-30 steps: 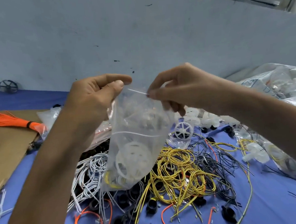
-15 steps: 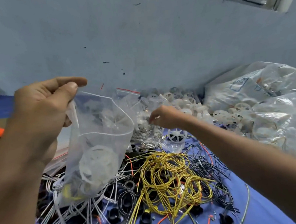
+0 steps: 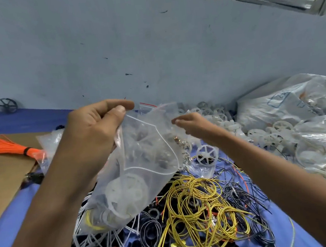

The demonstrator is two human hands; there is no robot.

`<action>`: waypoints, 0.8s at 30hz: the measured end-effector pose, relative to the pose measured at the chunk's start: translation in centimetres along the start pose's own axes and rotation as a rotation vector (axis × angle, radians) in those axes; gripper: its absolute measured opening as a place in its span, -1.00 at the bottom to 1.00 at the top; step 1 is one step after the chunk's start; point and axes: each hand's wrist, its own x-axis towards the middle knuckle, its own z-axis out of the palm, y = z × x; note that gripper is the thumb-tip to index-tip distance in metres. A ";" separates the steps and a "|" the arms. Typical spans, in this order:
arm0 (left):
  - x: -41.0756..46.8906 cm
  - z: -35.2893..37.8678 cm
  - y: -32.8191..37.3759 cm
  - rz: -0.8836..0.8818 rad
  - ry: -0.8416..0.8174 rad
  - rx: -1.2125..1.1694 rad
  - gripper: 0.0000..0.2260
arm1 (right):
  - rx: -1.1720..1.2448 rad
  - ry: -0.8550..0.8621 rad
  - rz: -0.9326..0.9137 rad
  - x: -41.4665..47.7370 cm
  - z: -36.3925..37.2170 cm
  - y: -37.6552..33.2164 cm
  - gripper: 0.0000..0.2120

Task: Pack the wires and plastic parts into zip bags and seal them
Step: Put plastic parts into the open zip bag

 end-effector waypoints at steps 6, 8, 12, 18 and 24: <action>-1.6 1.7 1.2 0.077 -0.076 -0.053 -0.82 | 0.087 0.163 -0.146 -6.3 -8.3 -5.5 -0.83; -1.7 2.3 1.4 0.063 -0.094 -0.087 -0.81 | 0.133 0.195 -0.207 -8.7 -10.7 -7.6 -0.83; -2.0 3.5 0.7 -0.018 -0.137 -0.117 -0.81 | 0.383 0.154 -0.279 -12.8 -13.7 -11.2 -0.82; -1.9 4.0 -0.4 -0.102 -0.114 -0.044 -0.79 | 0.522 -0.062 -0.325 -15.6 -12.9 -13.9 -0.75; -1.4 3.2 -0.2 -0.142 -0.111 -0.067 -0.82 | 0.293 -0.139 -0.311 -16.0 -9.3 -14.0 -0.77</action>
